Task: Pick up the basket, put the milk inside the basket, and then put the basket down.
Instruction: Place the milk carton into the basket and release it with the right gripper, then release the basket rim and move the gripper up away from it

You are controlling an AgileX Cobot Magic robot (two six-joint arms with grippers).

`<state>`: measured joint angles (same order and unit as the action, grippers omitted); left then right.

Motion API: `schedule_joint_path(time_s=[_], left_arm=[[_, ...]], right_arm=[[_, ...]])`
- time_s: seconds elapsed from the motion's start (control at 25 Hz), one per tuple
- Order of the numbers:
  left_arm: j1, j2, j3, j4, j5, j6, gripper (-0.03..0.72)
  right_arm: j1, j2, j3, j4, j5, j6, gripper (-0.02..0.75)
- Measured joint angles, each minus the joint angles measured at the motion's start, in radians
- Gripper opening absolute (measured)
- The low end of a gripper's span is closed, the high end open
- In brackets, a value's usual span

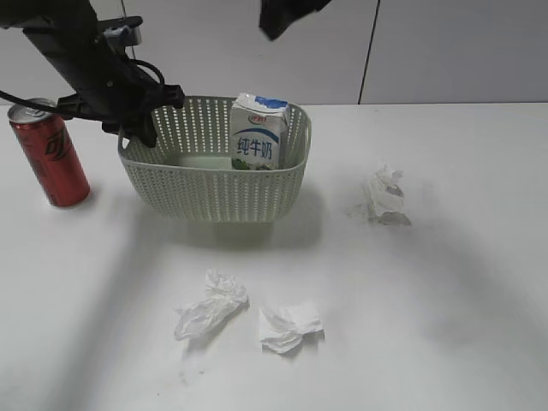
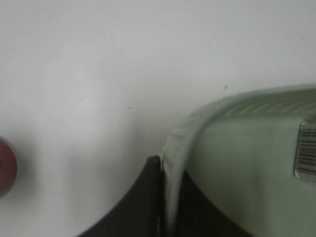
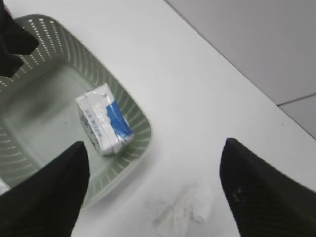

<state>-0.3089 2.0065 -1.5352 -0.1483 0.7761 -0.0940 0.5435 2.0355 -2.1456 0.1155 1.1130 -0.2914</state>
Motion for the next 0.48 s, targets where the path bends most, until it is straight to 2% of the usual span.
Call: schedule_joint_path(time_s=[0.2, 0.4, 0.48], left_arm=[[0.0, 0.0, 0.0, 0.0, -0.002, 0.0, 0.0], [0.0, 0.0, 0.0, -0.001, -0.004, 0.0, 0.0], [0.0, 0.0, 0.0, -0.001, -0.005, 0.0, 0.0]], right_arm=[[-0.115, -0.225, 0.175, -0.005, 0.045, 0.028, 0.628], [-0.26, -0.442, 0.504, -0.013, 0.058, 0.084, 0.606], [-0.293, -0.522, 0.647, -0.02, 0.047, 0.098, 0.598]])
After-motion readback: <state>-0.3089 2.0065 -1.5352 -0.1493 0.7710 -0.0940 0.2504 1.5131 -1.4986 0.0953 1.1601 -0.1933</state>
